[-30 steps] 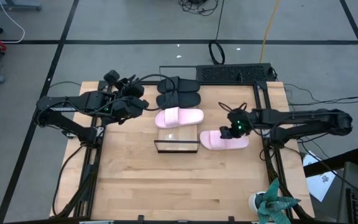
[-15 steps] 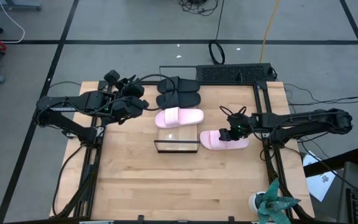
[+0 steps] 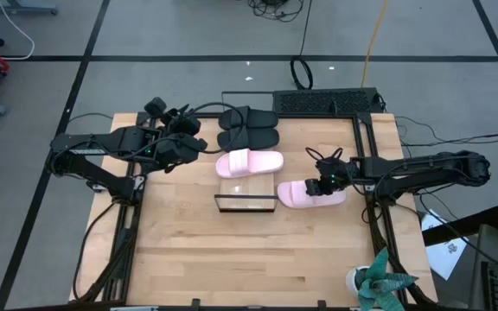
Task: Pick and place slides into the shelf
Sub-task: Put the pink slide on the shelf
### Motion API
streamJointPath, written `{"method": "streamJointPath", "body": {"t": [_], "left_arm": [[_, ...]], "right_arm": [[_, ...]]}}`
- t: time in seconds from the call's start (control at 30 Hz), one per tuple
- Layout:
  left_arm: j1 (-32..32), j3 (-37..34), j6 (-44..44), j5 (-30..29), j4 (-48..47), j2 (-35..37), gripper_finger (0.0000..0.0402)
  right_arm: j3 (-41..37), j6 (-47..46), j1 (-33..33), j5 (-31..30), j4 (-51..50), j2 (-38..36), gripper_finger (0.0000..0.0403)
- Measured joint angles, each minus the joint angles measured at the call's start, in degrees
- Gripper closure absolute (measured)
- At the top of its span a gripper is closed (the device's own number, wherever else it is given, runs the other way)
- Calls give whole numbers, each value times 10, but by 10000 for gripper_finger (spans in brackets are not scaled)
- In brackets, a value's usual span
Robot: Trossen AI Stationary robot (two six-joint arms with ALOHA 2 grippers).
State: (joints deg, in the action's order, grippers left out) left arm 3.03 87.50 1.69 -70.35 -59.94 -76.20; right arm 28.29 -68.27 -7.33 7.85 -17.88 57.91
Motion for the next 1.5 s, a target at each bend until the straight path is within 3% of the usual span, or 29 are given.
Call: {"method": "streamJointPath", "body": {"t": [0.53,1.03,1.2,1.5], "left_arm": [[0,0,3,0,0,0,323],[0,0,-14,15,0,0,323],[0,0,-14,15,0,0,323],[0,0,-4,15,0,0,323]], "right_arm": [[0,-42,0,-4,49,-27,401],[0,-100,0,-6,-73,-192,402],[0,-111,0,-11,-47,-221,402],[0,-108,-10,-21,77,-196,402]]}}
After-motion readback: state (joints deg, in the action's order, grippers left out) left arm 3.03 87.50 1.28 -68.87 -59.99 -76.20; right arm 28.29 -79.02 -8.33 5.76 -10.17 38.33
